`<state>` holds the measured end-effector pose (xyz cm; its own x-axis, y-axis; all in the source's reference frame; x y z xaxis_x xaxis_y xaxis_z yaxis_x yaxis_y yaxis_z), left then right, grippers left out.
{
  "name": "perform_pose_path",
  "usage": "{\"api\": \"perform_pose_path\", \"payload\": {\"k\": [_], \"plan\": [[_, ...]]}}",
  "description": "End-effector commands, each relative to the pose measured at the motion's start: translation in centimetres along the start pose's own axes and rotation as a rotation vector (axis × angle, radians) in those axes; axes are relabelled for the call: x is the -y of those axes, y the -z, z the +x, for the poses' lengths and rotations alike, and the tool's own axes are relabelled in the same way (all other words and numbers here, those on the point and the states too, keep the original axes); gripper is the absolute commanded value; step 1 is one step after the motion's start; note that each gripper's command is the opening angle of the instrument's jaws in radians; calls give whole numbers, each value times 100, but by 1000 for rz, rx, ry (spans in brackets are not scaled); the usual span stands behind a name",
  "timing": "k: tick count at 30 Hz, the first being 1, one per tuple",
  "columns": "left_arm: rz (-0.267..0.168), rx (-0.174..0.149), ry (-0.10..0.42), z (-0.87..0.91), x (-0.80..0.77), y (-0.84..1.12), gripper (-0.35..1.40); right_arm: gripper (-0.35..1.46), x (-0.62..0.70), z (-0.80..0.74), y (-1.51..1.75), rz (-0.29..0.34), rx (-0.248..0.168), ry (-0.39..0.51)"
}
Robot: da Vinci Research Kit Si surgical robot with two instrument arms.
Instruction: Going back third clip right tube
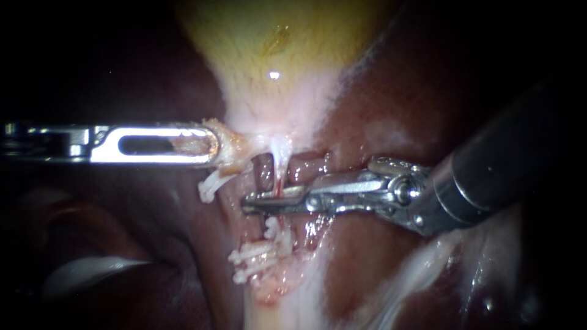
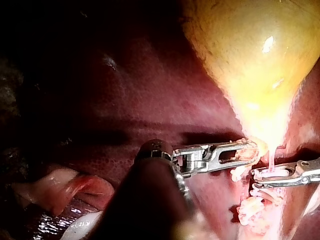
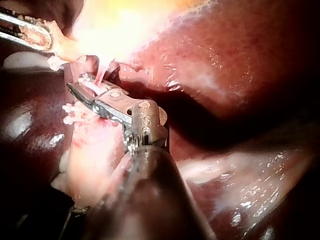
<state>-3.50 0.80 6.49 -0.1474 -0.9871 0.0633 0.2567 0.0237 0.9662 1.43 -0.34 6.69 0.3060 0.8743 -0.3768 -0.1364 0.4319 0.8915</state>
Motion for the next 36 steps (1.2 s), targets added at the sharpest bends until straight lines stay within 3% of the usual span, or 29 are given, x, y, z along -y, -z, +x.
{"api": "perform_pose_path", "payload": {"k": [1, 9, 13, 28, 36], "plan": [[0, 0, 0, 0, 0, 0, -35, 28, 0, -1, -2, 0, -1, 16], [-1, 1, 5, 2, 0, 0, -35, 47, -5, -11, -23, -6, 2, 155], [-1, 1, 5, 3, 1, 1, -35, 50, -7, -15, -28, -51, -9, 241], [0, 1, 10, 5, 2, 5, -35, 50, -30, -19, 10, -99, -4, 431], [0, 0, 10, 5, 2, 8, -35, 50, -21, -22, 25, -85, -10, 538]]}}
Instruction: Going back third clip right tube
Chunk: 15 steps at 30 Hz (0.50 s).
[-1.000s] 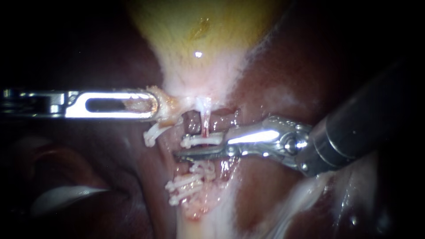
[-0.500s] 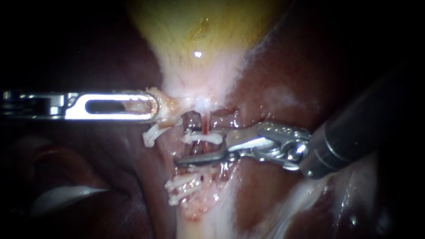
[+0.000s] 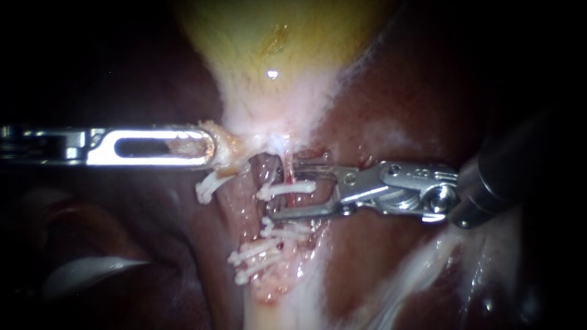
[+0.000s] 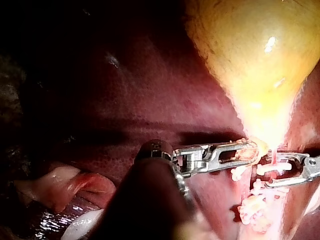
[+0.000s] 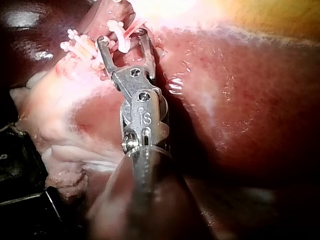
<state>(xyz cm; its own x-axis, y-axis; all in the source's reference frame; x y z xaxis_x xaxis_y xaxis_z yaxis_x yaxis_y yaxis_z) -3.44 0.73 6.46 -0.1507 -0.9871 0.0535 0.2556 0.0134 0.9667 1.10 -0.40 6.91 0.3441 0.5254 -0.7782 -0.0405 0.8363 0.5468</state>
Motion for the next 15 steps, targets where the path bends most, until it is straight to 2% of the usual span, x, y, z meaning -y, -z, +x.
{"api": "perform_pose_path", "payload": {"k": [1, 8, 15], "plan": [[1, -1, -1, 0, 0, 0, -35, 50, 1, 2, 4, 7, -2, 15], [1, -1, -1, 0, 0, 0, -35, 50, 7, 15, 46, 33, -3, 160], [0, -1, -2, 1, -1, 0, -35, 50, 11, 30, 84, 55, -5, 239]]}}
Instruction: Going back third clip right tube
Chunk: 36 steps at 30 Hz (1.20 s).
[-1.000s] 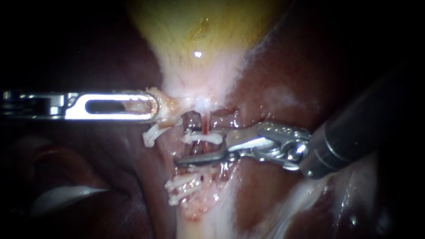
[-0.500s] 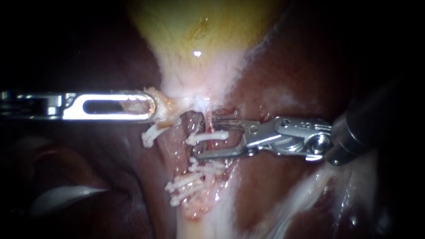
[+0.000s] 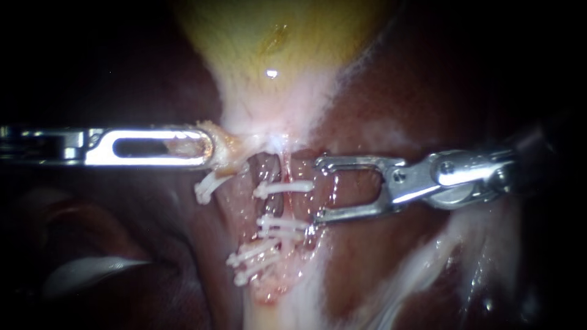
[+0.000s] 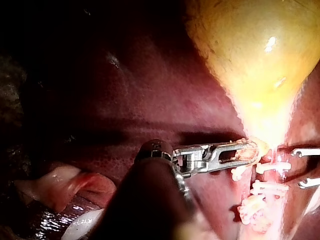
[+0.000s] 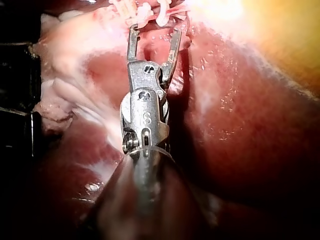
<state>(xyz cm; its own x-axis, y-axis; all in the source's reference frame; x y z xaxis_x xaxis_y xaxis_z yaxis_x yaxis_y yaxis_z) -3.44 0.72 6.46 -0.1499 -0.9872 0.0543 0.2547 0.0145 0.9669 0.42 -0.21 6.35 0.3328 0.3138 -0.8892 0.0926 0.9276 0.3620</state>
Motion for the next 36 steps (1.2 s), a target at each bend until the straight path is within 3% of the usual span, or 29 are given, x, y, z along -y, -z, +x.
{"api": "perform_pose_path", "payload": {"k": [1, 11, 24, 36], "plan": [[-1, 0, -1, 0, -1, 0, -35, 50, 0, 2, 4, 2, 0, 4], [0, 0, -1, 0, -2, 0, -35, 50, -1, 20, 41, 23, -12, 21], [-3, 5, -1, -1, -6, -16, -35, 50, 2, 24, 46, 21, -26, 25], [-5, 13, -10, -5, -38, -52, -35, 50, 3, 24, 46, 21, -27, 25]]}}
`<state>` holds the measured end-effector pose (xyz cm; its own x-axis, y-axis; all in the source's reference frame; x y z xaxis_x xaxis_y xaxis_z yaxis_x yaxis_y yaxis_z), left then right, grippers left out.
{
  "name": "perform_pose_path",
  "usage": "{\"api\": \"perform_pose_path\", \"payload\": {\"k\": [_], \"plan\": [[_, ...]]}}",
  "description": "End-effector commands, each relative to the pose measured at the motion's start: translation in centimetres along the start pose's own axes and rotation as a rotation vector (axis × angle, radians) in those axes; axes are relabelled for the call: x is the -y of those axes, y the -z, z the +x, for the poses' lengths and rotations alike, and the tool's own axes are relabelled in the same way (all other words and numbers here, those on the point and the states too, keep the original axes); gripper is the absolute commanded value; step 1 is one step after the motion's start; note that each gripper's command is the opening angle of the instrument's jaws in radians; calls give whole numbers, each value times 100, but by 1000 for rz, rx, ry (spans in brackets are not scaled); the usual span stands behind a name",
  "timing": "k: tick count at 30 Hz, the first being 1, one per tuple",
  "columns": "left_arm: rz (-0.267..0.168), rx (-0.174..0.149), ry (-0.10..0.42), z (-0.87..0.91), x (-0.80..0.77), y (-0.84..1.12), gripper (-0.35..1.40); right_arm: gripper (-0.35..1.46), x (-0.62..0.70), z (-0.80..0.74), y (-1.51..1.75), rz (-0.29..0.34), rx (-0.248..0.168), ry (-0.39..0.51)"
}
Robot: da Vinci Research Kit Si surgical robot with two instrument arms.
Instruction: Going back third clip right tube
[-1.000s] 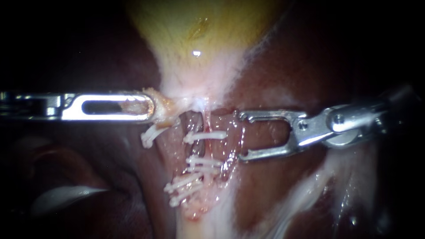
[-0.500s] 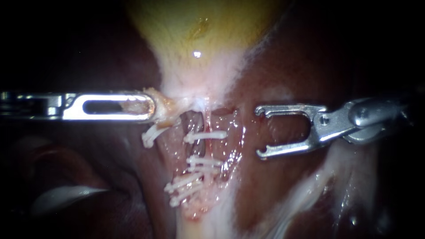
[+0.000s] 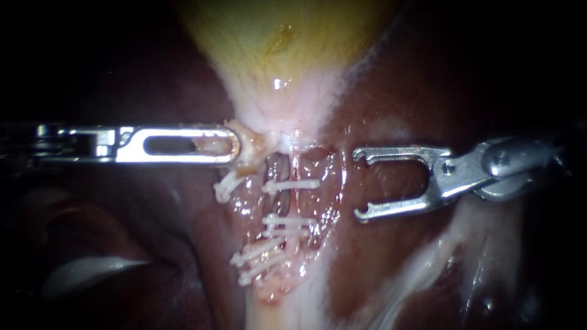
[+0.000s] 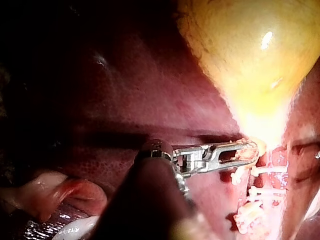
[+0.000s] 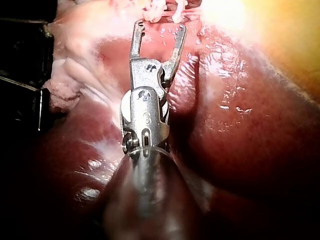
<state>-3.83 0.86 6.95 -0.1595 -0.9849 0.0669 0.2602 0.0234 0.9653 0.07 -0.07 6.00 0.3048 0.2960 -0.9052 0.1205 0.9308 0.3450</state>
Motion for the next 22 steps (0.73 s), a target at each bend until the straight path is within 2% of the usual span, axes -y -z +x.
{"api": "perform_pose_path", "payload": {"k": [1, 5, 11, 22], "plan": [[1, 3, -2, 1, -3, -3, -35, 50, 0, 0, 0, 0, 0, 0], [-4, 2, -6, 3, -12, -12, -35, 50, 1, 1, 0, 1, 0, 0], [-10, 6, -7, 4, -13, -21, -35, 50, 1, 1, 0, 1, 0, 0], [-7, 2, -7, 5, -12, -22, -35, 50, 1, 1, 0, 0, 0, 0]]}}
